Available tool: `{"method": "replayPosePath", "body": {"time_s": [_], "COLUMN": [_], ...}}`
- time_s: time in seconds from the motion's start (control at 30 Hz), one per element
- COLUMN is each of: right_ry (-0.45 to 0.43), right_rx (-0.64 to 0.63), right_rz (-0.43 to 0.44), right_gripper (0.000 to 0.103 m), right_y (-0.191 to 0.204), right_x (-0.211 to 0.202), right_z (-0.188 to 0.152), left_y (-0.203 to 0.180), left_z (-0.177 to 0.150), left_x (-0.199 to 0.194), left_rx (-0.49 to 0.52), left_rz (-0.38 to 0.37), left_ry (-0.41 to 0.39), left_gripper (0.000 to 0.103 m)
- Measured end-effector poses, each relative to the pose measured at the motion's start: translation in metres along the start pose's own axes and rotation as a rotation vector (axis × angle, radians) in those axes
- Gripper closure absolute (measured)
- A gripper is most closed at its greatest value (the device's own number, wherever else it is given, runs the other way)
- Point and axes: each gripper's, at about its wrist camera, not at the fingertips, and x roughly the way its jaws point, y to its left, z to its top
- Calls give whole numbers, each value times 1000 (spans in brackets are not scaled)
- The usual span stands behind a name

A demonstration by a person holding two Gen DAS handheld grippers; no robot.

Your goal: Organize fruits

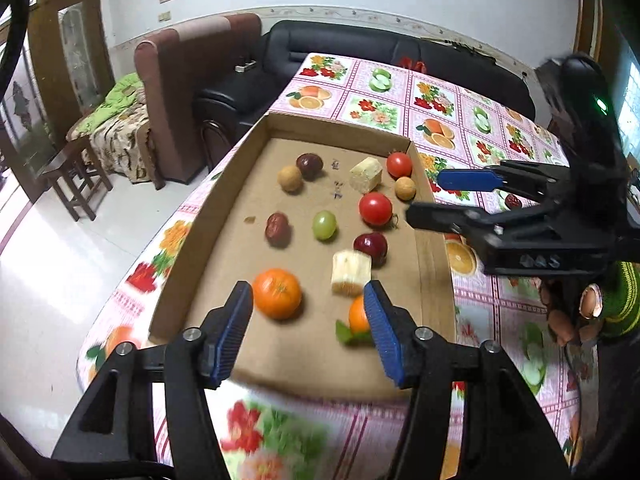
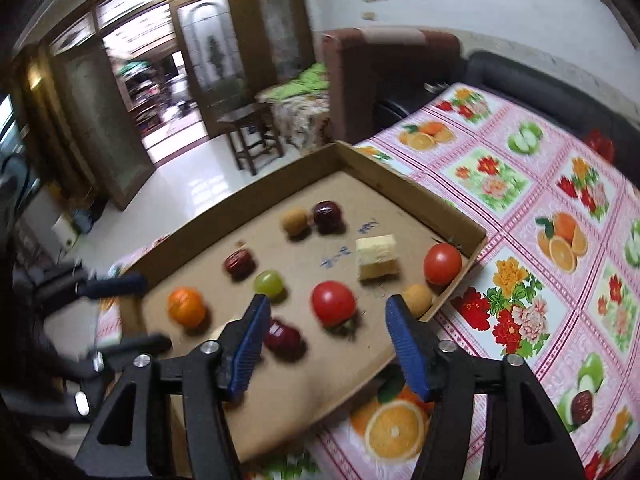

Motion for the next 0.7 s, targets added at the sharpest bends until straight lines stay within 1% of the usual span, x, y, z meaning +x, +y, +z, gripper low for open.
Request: {"method": "replayPosePath", "body": {"time_s": [0.03, 0.1, 0.17, 0.27, 0.37, 0.5, 0.63, 0.7], "right_ry": [-3, -4, 7, 27, 39, 31, 23, 23], "right_rx": [-28, -73, -121, -174, -221, -249, -261, -267], "right_rz": [14, 48, 93, 138, 157, 196, 224, 219], "right_gripper": [35, 35, 35, 34, 34, 34, 31, 31], "right_y": [4, 13, 22, 30, 38, 40, 39, 39], "right_x": [-5, -14, -22, -29, -37, -47, -52, -53], "right_z": [-4, -12, -22, -34, -44, -52, -55, -56], "left_y": [1, 1, 1, 0, -4, -9, -12, -11], "left_z": [-4, -9, -14, -19, -24, -29, -34, -37], "left_x": [-4, -12, -17, -23, -27, -33, -37, -39], "left_rx": [-1, -3, -7, -10, -6, 13, 14, 11], "left_rz": [-3, -2, 14, 11, 11, 39, 35, 35], "left_ry": [-5, -21, -25, -21, -18, -20, -15, -13], "left_gripper": [36, 35, 29, 29, 29, 29, 29, 29]}}
